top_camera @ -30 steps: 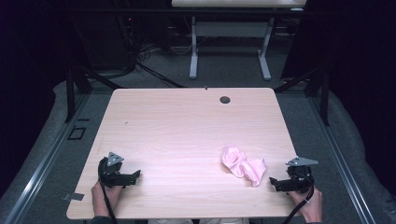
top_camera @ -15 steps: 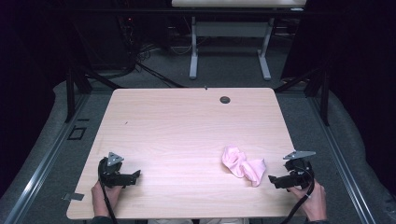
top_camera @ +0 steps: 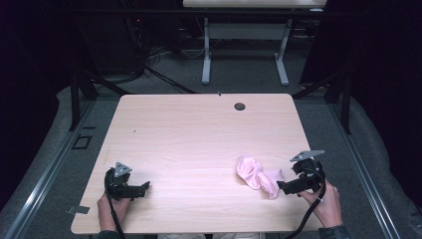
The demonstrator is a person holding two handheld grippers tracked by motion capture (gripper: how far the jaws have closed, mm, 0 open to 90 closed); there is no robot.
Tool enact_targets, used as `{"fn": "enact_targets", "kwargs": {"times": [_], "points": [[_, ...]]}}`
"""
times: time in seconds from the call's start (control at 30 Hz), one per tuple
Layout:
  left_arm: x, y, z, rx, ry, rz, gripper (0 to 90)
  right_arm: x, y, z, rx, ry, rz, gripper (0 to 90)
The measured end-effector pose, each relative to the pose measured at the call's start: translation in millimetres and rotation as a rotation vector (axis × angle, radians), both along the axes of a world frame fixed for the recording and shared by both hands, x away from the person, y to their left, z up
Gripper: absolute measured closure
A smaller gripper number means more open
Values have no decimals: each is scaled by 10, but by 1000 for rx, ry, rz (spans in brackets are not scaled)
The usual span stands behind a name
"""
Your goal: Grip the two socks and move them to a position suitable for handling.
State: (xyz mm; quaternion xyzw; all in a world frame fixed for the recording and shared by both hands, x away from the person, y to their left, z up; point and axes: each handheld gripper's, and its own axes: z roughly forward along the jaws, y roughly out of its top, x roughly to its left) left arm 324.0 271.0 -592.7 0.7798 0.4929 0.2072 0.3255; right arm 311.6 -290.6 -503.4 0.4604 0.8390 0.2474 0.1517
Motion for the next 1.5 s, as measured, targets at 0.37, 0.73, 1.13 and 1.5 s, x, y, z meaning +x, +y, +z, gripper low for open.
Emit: {"fn": "enact_targets", "kwargs": {"times": [0.37,0.73,1.13,1.5], "points": [[0,0,0,0,0,0,6,127,278,96,-24,21,82,0],[0,1,1,2,1,-2,6,286,583,132,-16,56,158,0],[-1,0,0,0,0,1,6,559,882,-21,-37,159,217,29],[0,1,1,1,0,0,5,827,1039,-320,-47,244,199,243]]}}
